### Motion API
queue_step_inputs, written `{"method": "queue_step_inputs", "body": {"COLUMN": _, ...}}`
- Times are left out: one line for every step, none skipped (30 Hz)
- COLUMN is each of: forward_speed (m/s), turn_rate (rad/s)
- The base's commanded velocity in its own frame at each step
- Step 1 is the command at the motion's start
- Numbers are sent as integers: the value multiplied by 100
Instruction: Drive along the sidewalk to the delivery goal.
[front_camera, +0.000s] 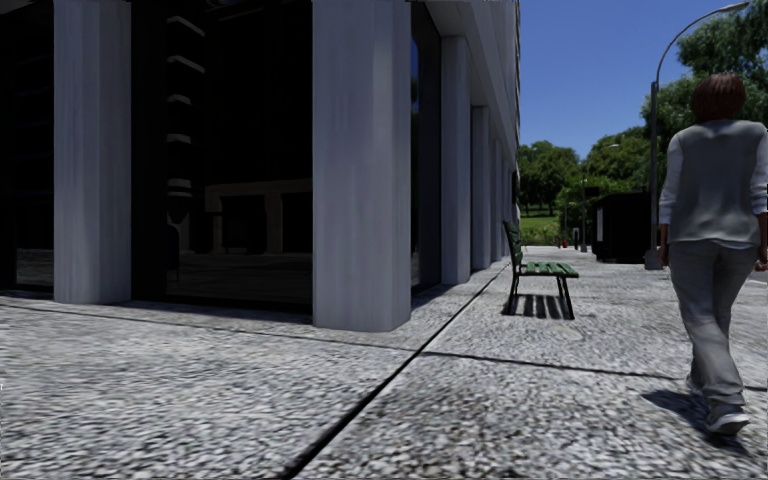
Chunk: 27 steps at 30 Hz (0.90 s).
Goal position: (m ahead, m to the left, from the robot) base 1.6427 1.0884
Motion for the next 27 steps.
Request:
{"method": "queue_step_inputs", "body": {"forward_speed": 127, "turn_rate": 55}}
{"method": "queue_step_inputs", "body": {"forward_speed": 114, "turn_rate": 55}}
{"method": "queue_step_inputs", "body": {"forward_speed": 107, "turn_rate": 55}}
{"method": "queue_step_inputs", "body": {"forward_speed": 106, "turn_rate": 55}}
{"method": "queue_step_inputs", "body": {"forward_speed": 106, "turn_rate": 55}}
{"method": "queue_step_inputs", "body": {"forward_speed": 105, "turn_rate": 55}}
{"method": "queue_step_inputs", "body": {"forward_speed": 105, "turn_rate": 55}}
{"method": "queue_step_inputs", "body": {"forward_speed": 105, "turn_rate": 55}}
{"method": "queue_step_inputs", "body": {"forward_speed": 105, "turn_rate": 55}}
{"method": "queue_step_inputs", "body": {"forward_speed": 105, "turn_rate": 55}}
{"method": "queue_step_inputs", "body": {"forward_speed": 105, "turn_rate": 55}}
{"method": "queue_step_inputs", "body": {"forward_speed": 105, "turn_rate": 56}}
{"method": "queue_step_inputs", "body": {"forward_speed": 105, "turn_rate": 56}}
{"method": "queue_step_inputs", "body": {"forward_speed": 105, "turn_rate": 56}}
{"method": "queue_step_inputs", "body": {"forward_speed": 105, "turn_rate": 56}}
{"method": "queue_step_inputs", "body": {"forward_speed": 105, "turn_rate": 56}}
{"method": "queue_step_inputs", "body": {"forward_speed": 105, "turn_rate": 56}}
{"method": "queue_step_inputs", "body": {"forward_speed": 105, "turn_rate": 56}}
{"method": "queue_step_inputs", "body": {"forward_speed": 105, "turn_rate": 56}}
{"method": "queue_step_inputs", "body": {"forward_speed": 105, "turn_rate": 56}}
{"method": "queue_step_inputs", "body": {"forward_speed": 105, "turn_rate": 56}}
{"method": "queue_step_inputs", "body": {"forward_speed": 105, "turn_rate": 56}}
{"method": "queue_step_inputs", "body": {"forward_speed": 105, "turn_rate": 56}}
{"method": "queue_step_inputs", "body": {"forward_speed": 105, "turn_rate": 56}}
{"method": "queue_step_inputs", "body": {"forward_speed": 105, "turn_rate": 56}}
{"method": "queue_step_inputs", "body": {"forward_speed": 105, "turn_rate": 56}}
{"method": "queue_step_inputs", "body": {"forward_speed": 105, "turn_rate": 56}}
